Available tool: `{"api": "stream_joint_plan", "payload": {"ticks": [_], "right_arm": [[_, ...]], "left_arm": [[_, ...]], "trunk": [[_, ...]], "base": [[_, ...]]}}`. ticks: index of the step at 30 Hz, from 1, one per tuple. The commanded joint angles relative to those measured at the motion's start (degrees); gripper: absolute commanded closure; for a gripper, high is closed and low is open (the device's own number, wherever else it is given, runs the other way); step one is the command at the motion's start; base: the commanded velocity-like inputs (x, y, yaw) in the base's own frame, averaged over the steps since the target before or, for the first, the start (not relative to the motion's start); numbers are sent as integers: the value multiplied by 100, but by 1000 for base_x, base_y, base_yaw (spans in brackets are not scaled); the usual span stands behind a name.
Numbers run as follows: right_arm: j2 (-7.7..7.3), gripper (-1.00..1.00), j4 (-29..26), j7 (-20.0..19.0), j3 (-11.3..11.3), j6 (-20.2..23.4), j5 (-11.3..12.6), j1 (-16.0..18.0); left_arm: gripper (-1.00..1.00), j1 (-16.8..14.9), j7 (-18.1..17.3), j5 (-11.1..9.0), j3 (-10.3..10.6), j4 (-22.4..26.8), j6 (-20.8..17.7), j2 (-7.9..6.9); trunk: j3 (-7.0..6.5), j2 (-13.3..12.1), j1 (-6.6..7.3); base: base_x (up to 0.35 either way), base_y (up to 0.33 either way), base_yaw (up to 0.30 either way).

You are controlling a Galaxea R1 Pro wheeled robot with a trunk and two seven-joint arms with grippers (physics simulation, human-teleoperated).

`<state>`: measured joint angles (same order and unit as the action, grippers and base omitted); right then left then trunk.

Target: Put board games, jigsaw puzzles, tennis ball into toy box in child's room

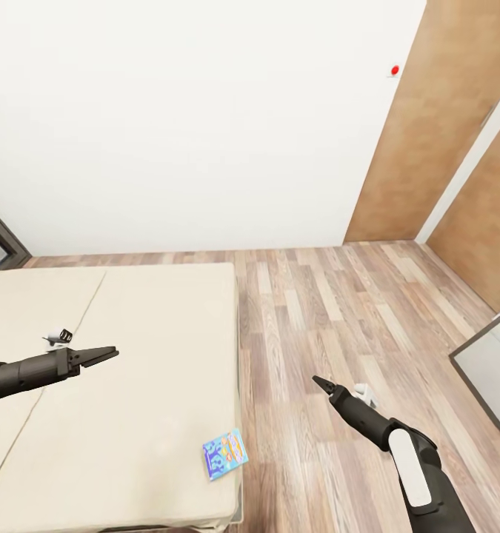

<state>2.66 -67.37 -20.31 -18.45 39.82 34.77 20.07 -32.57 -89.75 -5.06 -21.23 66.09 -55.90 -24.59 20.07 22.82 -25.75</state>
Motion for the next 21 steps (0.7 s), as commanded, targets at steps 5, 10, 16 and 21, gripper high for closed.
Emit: {"api": "stream_joint_plan", "payload": {"ticks": [5, 10, 16, 21], "right_arm": [[4, -100, -4, -24, -25, 51, 4, 6], [5, -100, -6, -21, -26, 52, 4, 6], [6, -100, -11, -23, -27, 52, 4, 6], [6, -100, -20, -25, -27, 52, 4, 6]], "left_arm": [[-100, -4, -25, 5, 8, 0, -61, -2], [-100, -4, -25, 5, -4, 0, -61, -2], [-100, -4, -25, 5, -11, 0, -61, -2], [-100, -4, -25, 5, -14, 0, -61, -3]], "trunk": [[-38, 10, -3], [-86, 10, -3], [-143, 10, -3], [-191, 10, -3]], "base": [[0, 0, 0], [0, 0, 0], [0, 0, 0], [0, 0, 0]]}}
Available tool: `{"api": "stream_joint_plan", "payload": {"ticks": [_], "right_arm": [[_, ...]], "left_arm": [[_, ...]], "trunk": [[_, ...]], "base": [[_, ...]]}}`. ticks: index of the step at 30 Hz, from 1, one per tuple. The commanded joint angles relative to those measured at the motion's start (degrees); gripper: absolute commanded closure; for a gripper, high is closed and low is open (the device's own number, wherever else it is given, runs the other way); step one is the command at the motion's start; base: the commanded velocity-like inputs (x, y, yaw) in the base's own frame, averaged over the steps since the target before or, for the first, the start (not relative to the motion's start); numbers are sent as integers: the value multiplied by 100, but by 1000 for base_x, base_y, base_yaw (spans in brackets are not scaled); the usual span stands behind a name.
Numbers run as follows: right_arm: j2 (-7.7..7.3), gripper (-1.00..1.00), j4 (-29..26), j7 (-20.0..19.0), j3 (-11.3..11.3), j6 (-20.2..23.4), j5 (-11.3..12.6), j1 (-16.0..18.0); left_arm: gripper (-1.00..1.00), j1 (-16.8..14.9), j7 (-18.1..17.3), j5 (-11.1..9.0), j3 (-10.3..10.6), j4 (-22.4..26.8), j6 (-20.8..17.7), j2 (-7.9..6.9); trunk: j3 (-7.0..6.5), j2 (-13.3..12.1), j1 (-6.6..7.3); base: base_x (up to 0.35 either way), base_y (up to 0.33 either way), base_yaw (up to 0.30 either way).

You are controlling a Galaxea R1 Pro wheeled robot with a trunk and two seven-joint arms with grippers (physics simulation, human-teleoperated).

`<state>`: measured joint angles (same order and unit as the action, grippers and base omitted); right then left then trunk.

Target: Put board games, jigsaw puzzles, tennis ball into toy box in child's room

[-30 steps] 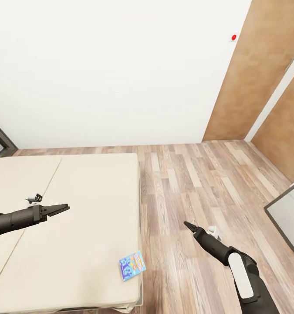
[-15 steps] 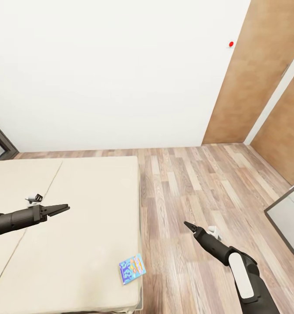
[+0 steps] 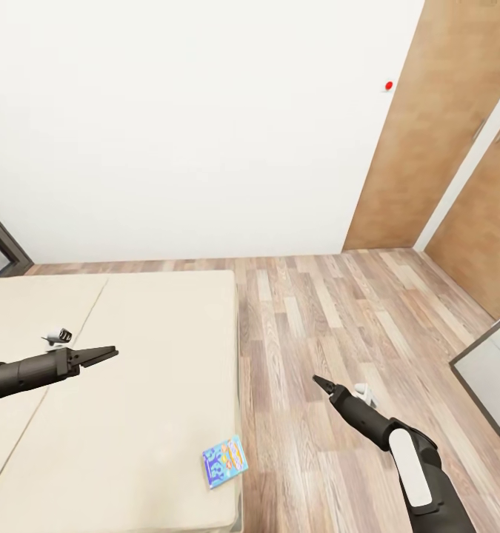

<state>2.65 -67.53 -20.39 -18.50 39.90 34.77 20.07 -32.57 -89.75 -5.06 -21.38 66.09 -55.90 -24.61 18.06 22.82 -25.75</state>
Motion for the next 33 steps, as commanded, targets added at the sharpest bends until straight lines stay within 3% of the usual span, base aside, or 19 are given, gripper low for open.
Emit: {"api": "stream_joint_plan", "payload": {"ticks": [1, 33], "right_arm": [[6, -100, -6, -18, -22, 44, 4, 6], [22, -100, -5, -10, -22, 44, 4, 6]], "left_arm": [[-100, -4, -25, 5, -2, 0, -61, -4], [-100, 41, -25, 37, -20, -9, -54, -73]], "trunk": [[0, 10, -4], [-304, 10, -4]], "base": [[0, 0, 0], [0, 0, 0]]}}
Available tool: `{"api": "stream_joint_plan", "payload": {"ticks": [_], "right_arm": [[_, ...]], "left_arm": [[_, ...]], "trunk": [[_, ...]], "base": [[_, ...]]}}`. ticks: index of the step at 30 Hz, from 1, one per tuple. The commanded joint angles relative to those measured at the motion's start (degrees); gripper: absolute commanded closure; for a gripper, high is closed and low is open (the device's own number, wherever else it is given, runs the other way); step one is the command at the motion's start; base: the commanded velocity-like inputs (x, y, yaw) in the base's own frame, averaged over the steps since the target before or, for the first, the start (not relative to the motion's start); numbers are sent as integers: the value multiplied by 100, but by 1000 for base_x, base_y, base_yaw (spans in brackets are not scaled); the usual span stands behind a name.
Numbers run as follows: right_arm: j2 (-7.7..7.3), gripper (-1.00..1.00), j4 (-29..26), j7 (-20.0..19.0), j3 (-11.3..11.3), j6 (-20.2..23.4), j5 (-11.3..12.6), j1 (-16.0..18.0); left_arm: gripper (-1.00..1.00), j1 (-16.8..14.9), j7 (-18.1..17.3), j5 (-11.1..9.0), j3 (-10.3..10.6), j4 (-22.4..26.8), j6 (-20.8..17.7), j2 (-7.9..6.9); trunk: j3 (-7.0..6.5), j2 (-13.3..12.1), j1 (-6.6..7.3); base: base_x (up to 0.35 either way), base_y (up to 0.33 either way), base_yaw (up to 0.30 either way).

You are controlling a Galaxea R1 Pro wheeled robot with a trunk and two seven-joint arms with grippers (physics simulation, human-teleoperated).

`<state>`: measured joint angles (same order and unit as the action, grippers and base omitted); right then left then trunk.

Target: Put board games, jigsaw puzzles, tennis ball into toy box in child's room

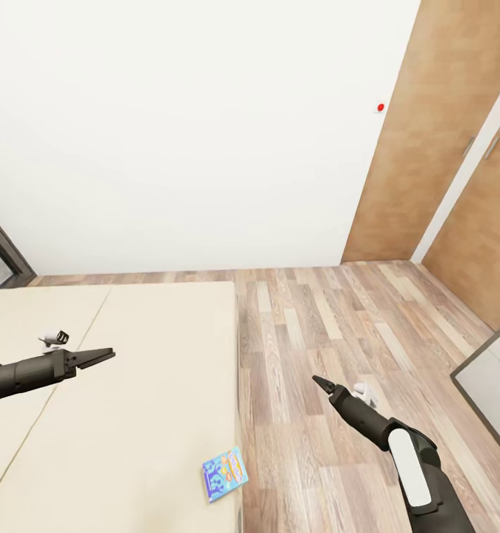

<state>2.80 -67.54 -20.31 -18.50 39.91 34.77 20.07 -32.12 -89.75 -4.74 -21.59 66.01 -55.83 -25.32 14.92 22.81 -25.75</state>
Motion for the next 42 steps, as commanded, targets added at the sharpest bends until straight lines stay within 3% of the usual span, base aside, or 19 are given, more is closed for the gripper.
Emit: {"api": "stream_joint_plan", "payload": {"ticks": [1, 42], "right_arm": [[8, -100, -4, -18, -22, 44, 4, 6], [19, -100, 16, -9, 11, 35, 4, 6]], "left_arm": [[-100, -2, -25, 4, 2, 0, -61, -1], [-100, 4, -25, -6, -1, 0, -59, 1]], "trunk": [[1, 11, -4], [-389, 11, -4]], "base": [[0, 0, 0], [0, 0, 0]]}}
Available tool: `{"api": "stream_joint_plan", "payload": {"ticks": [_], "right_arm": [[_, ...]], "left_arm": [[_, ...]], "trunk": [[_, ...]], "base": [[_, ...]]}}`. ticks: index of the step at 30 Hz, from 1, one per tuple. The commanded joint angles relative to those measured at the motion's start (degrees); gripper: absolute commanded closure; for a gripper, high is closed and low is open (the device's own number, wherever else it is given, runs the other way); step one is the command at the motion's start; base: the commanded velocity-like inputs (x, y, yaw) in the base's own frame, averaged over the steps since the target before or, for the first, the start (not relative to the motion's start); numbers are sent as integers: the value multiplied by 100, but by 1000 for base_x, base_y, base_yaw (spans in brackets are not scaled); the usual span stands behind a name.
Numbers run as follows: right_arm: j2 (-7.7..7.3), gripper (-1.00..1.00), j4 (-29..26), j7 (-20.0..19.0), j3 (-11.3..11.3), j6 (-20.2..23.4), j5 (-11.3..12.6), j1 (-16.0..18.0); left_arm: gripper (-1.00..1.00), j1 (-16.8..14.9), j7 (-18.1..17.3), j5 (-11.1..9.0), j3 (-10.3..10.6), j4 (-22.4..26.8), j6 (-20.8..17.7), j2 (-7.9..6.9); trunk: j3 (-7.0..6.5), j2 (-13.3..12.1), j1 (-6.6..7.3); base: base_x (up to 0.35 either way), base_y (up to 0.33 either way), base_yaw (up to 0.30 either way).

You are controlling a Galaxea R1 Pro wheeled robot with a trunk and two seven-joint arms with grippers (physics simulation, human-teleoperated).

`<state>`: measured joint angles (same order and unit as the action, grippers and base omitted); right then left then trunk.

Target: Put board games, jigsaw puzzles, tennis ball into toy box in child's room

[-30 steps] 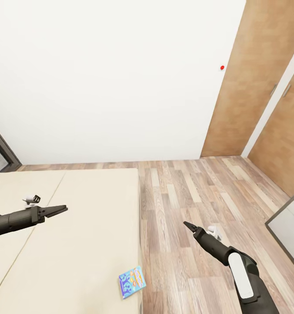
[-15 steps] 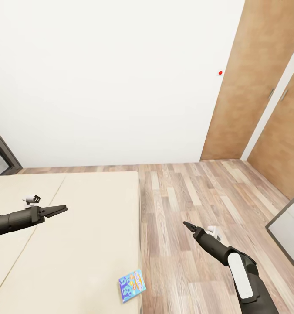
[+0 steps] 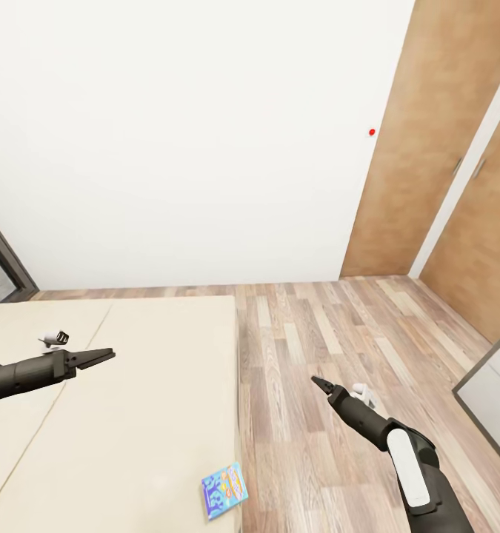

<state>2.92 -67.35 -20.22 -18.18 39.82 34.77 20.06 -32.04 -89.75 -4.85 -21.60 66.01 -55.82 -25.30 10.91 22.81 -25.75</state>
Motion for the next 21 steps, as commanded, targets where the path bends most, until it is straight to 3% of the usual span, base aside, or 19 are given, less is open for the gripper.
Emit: {"api": "stream_joint_plan", "payload": {"ticks": [1, 21], "right_arm": [[7, -100, -2, -18, -21, 43, 4, 6], [7, -100, 2, -17, -16, 43, 5, 6]], "left_arm": [[-100, -4, -25, 4, 0, 0, -61, -2], [-100, -4, -25, 7, 4, 0, -61, -1]], "trunk": [[2, 11, -4], [-188, 11, -4]], "base": [[0, 0, 0], [0, 0, 0]]}}
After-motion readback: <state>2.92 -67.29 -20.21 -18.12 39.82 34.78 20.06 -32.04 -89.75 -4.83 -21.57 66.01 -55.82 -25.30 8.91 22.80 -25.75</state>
